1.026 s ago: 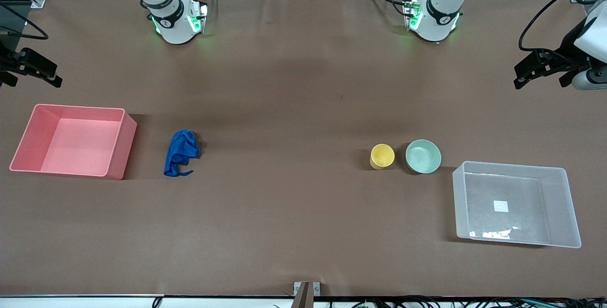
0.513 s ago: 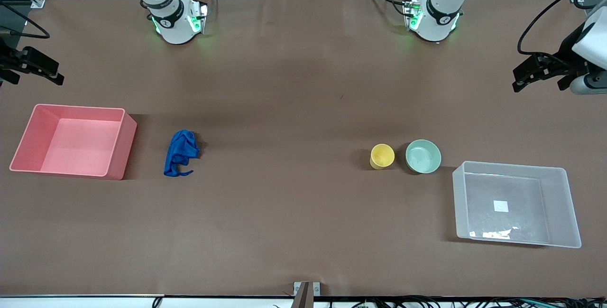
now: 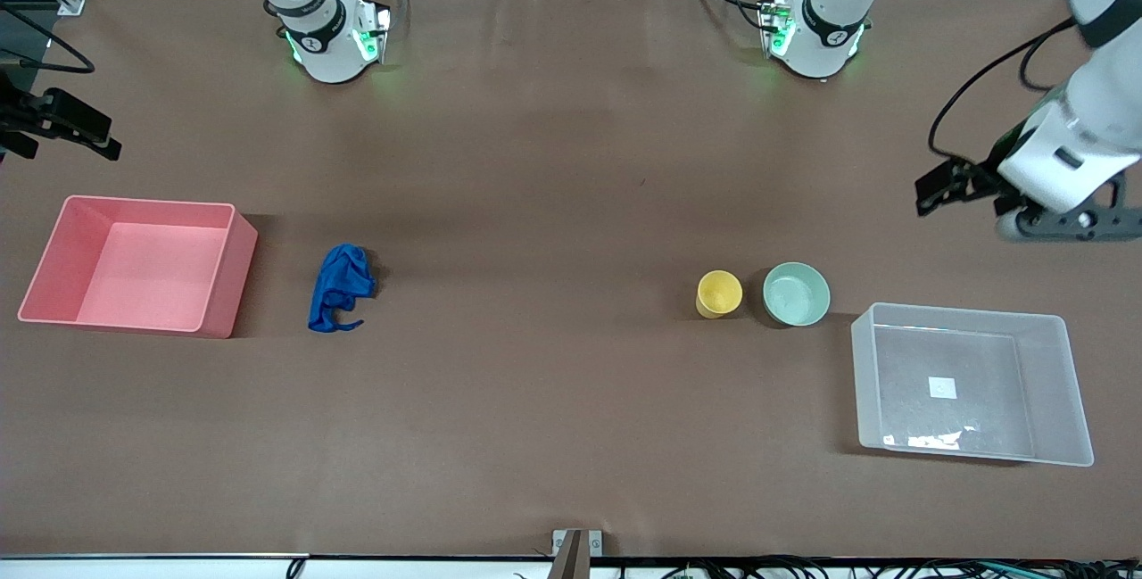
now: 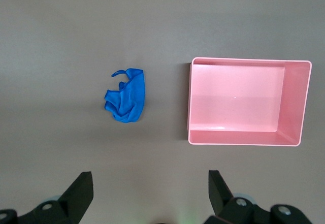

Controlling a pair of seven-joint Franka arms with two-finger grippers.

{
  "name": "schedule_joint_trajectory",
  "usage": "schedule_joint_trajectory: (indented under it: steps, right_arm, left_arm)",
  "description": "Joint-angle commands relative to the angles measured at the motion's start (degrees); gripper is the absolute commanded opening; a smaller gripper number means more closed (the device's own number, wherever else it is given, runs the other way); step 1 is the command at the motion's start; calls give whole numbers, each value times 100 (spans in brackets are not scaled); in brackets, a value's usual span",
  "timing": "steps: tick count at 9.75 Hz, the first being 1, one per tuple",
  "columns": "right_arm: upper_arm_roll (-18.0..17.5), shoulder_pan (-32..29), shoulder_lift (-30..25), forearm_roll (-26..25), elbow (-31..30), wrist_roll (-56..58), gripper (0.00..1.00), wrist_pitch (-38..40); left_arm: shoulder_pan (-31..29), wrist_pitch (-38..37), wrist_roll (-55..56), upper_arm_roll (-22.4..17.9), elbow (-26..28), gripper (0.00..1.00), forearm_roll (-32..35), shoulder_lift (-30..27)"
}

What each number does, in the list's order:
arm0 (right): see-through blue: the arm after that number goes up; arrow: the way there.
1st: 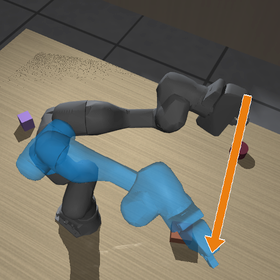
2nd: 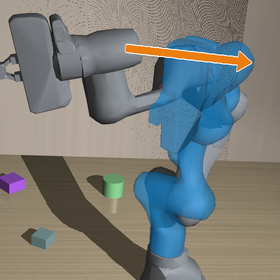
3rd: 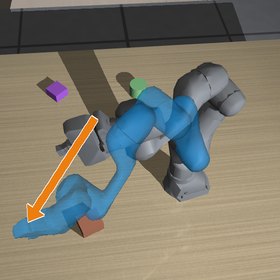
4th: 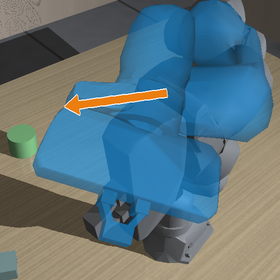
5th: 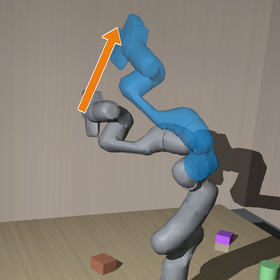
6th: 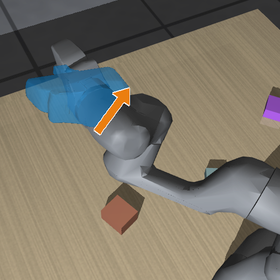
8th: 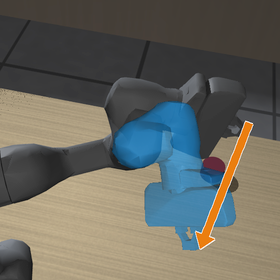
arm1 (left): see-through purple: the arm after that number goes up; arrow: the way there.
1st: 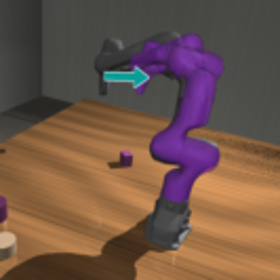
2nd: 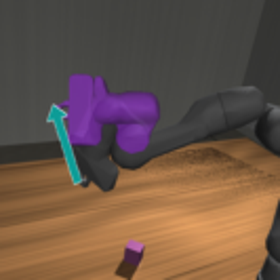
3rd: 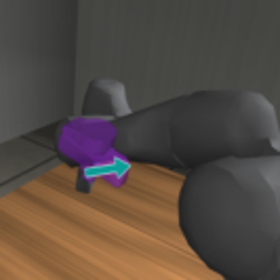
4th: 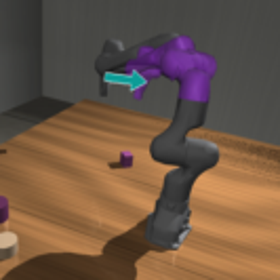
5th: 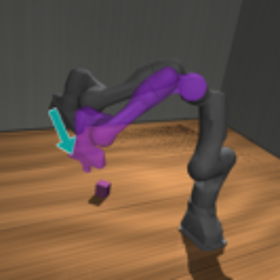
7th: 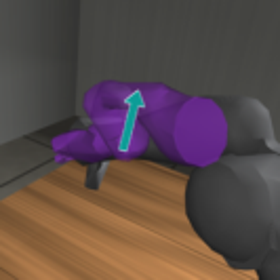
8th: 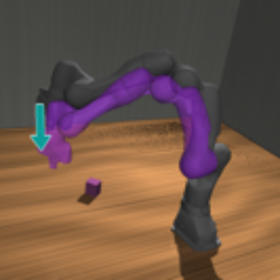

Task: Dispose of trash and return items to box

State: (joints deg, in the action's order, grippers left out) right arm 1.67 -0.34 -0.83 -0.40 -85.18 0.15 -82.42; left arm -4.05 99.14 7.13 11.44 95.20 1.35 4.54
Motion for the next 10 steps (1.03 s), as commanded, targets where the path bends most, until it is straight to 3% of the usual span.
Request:
schedule_joint_trajectory:
  steps: [1, 3, 7, 10]
  right_arm:
    - [-26, -36, 135, 22, 90, 55, 100, 50]
    - [-35, -10, 363, 22, 81, 55, 100, -90]
    - [-53, 17, 626, 31, -796, 55, 100, -1292]
    - [-53, 78, 1319, 39, -1018, 55, 100, -1803]
  left_arm:
    - [-52, 1119, 191, 25, 1197, 100, 76, -49]
    - [-43, 2106, 279, 25, 1937, 100, 67, 3]
    - [-34, 4073, 1016, 25, 3282, 100, 67, 301]
    - [-8, 5201, 1780, 25, 3584, 97, 67, 968]
